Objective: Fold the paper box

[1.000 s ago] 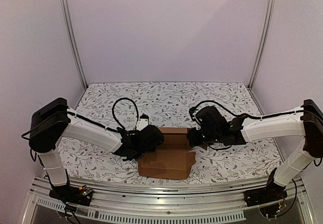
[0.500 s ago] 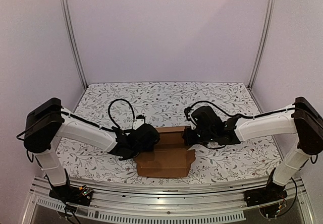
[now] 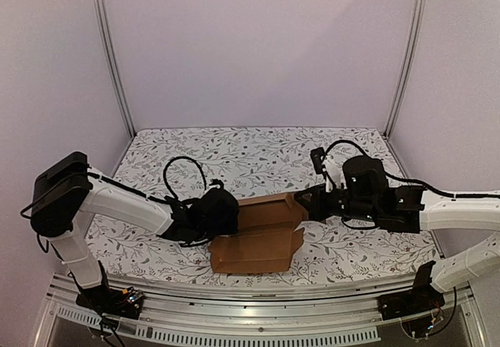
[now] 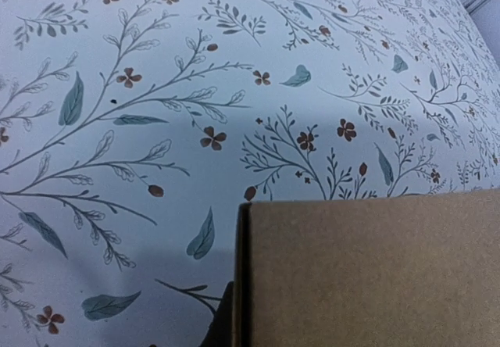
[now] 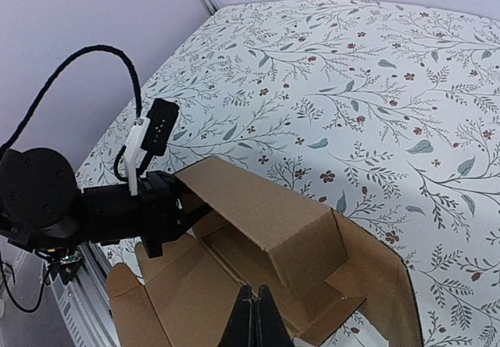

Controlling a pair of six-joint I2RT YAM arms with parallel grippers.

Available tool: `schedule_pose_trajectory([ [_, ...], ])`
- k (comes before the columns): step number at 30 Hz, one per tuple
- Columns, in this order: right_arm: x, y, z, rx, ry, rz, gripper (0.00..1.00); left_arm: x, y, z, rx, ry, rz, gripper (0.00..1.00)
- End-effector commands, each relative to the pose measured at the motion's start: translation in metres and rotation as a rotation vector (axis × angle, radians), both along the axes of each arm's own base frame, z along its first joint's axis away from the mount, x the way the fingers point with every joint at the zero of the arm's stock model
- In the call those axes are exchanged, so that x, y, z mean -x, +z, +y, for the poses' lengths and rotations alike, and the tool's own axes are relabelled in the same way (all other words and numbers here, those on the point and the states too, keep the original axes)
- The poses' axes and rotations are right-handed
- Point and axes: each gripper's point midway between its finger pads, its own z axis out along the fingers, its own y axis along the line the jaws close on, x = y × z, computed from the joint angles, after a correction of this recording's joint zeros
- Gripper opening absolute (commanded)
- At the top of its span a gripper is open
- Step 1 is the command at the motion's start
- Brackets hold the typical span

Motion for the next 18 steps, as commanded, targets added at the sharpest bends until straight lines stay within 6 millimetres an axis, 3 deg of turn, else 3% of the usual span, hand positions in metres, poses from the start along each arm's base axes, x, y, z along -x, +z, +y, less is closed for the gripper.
schedule_pose_trajectory([
  [1, 0.024, 0.011, -0.01, -0.022, 0.059, -0.065, 0.0, 0.004, 0.0, -0.002, 0.074, -0.025, 0.06, 0.0],
  [11, 0.062, 0.032, -0.023, -0.131, 0.121, -0.186, 0.0, 0.002, 0.019, -0.006, 0.265, -0.03, 0.103, 0.0],
  [18, 0.061, 0.037, -0.023, -0.132, 0.088, -0.223, 0.0, 0.006, 0.036, -0.014, 0.36, -0.068, 0.114, 0.0],
])
